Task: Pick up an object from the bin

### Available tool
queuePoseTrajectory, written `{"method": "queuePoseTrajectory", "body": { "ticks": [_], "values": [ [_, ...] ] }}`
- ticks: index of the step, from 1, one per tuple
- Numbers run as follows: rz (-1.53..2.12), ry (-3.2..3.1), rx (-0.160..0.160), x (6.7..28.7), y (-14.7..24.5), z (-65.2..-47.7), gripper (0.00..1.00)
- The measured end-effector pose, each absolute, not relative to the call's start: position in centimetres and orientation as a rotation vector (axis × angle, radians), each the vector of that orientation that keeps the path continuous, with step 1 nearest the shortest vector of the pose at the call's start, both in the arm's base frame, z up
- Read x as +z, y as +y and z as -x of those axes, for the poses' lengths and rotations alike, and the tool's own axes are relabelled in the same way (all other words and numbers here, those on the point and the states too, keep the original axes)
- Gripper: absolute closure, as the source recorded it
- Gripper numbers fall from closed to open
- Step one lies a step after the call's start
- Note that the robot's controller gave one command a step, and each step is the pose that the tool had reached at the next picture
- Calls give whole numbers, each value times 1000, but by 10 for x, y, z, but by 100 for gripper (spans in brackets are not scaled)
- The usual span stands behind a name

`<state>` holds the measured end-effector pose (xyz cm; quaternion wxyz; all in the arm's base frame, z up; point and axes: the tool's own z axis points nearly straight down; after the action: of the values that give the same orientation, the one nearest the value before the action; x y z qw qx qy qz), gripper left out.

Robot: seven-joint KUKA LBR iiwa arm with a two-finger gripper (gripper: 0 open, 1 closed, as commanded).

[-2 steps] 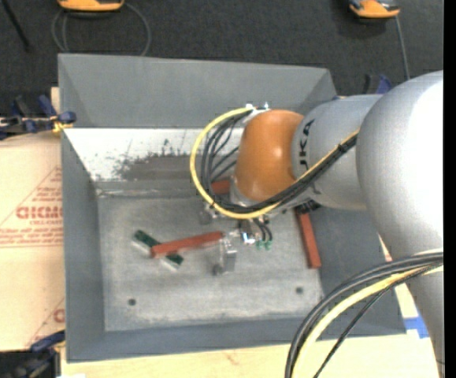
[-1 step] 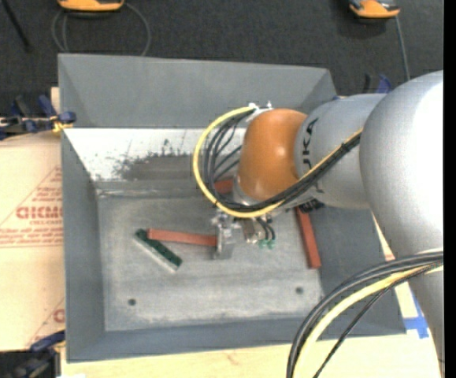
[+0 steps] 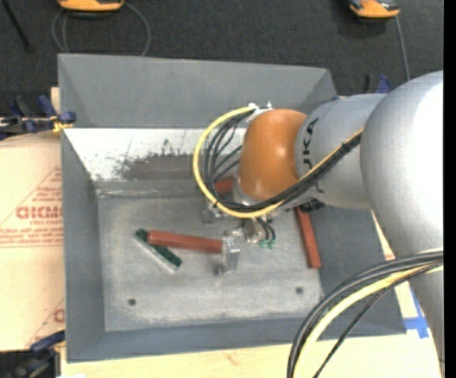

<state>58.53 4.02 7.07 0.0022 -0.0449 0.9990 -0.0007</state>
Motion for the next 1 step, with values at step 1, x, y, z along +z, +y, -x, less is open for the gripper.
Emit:
{"method": "queuePoseTrajectory", "body": {
  "ticks": [1],
  "values": [
    [144, 3134, -2, 71, 40, -585, 100]
  ]
}}
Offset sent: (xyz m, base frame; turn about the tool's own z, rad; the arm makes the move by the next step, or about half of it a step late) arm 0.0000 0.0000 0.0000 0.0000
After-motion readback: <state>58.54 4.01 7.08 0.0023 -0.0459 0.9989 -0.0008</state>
